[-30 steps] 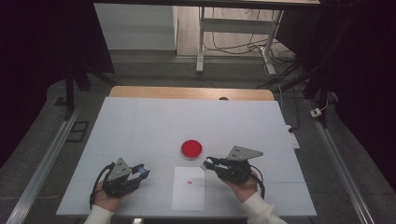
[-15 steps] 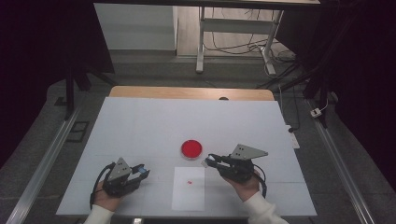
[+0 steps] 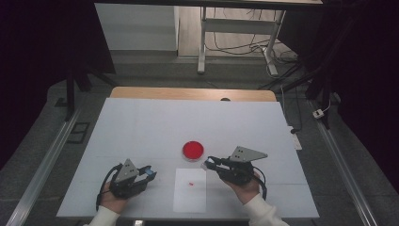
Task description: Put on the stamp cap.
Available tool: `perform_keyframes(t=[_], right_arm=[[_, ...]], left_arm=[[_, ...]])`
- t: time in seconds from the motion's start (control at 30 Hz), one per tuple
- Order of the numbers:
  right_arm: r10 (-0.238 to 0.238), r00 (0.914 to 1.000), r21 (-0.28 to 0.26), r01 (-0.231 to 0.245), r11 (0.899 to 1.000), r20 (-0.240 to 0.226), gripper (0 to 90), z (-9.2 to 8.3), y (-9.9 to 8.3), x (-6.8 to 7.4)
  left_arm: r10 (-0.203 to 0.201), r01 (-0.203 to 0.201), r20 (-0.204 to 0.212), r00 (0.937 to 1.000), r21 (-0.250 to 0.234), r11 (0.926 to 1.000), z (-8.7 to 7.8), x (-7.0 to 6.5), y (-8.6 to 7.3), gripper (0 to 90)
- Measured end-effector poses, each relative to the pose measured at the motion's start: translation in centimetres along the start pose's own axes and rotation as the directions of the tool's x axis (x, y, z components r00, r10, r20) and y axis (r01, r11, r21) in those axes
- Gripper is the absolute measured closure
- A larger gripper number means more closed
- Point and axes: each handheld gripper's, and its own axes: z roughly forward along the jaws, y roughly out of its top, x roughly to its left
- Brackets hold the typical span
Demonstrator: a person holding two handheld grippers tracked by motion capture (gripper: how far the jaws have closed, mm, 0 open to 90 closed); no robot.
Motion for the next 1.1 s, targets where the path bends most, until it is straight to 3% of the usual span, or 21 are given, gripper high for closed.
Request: perform_keyframes(t=[0.5,1.1], right_arm=[[-0.001,1.0000,0.003,0.001,1.000,-0.005,75.1,0.1,0.0,0.2],[0.004,1.0000,0.003,-0.004,1.000,-0.003,75.0,0.2,0.0,0.2]], left_arm=[[0.048,-0.048,0.046,0.9978,-0.010,0.9988,1.9,-2.6,1.6,64.4],[0.076,-0.076,0.066,0.9949,-0.006,0.9971,3.6,-4.0,2.6,64.4]])
